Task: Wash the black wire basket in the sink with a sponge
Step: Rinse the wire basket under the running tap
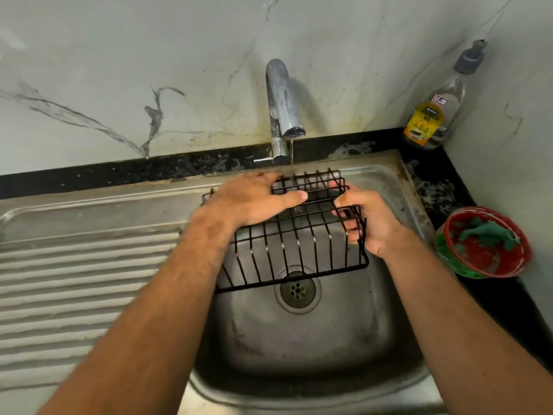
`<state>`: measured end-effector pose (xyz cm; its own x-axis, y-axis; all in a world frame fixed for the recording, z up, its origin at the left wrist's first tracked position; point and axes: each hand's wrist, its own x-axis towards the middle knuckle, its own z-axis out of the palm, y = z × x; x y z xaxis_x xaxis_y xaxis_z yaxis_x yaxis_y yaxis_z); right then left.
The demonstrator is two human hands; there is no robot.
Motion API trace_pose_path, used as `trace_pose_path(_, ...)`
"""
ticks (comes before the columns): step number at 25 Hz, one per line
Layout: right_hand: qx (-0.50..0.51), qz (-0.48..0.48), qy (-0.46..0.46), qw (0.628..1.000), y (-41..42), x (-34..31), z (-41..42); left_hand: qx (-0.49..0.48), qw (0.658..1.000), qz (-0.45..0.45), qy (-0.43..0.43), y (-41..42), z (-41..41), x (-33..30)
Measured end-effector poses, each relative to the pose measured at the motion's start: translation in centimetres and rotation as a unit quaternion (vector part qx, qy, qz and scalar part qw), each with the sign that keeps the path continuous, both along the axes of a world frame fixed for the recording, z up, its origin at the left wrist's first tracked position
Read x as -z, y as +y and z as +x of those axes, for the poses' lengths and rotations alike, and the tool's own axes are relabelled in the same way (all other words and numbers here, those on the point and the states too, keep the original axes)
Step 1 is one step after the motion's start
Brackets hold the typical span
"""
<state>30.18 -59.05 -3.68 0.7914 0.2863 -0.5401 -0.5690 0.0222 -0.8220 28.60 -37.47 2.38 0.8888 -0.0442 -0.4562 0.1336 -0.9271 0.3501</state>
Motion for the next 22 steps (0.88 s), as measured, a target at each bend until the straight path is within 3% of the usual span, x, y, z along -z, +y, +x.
trace_pose_path(3, -0.123, -0.041, -0.083, 0.988, 2.0, -2.4, 1.8, -0.087, 0.992, -0.088, 0.01, 1.9, -0.6, -0.6)
trace_pose_path(6, -0.236, -0.126, -0.173, 0.948, 4.0, -5.0, 3.7, -0.137, 0.973, -0.188, -0.008, 3.4, -1.2, 0.4)
trace_pose_path(9, -0.316, -0.183, -0.211, 0.907, 5.5, -6.9, 4.8, -0.172, 0.933, -0.313, -0.05, 4.2, -1.7, 2.7)
trace_pose_path(12, -0.37, -0.208, -0.227, 0.877, 6.2, -8.4, 4.8, -0.192, 0.901, -0.383, -0.067, 4.1, -1.9, 3.7)
trace_pose_path(14, -0.386, -0.265, -0.287, 0.836, 6.6, -9.2, 4.2, -0.224, 0.87, -0.435, -0.061, 3.8, -2.4, 4.1)
trace_pose_path(17, -0.385, -0.392, -0.431, 0.716, 7.6, -9.8, 2.2, -0.302, 0.822, -0.475, -0.086, 3.5, -3.0, 5.1)
trace_pose_path(19, -0.321, -0.461, -0.533, 0.633, 8.5, -8.5, 0.7, -0.346, 0.792, -0.487, -0.124, 2.8, -3.4, 5.5)
trace_pose_path(20, -0.261, -0.489, -0.561, 0.615, 8.7, -7.4, 0.2, -0.37, 0.778, -0.487, -0.142, 2.3, -3.5, 5.5)
trace_pose_path(22, -0.118, -0.506, -0.568, 0.638, 9.1, -5.8, -0.3, -0.404, 0.754, -0.487, -0.178, 1.3, -3.5, 5.3)
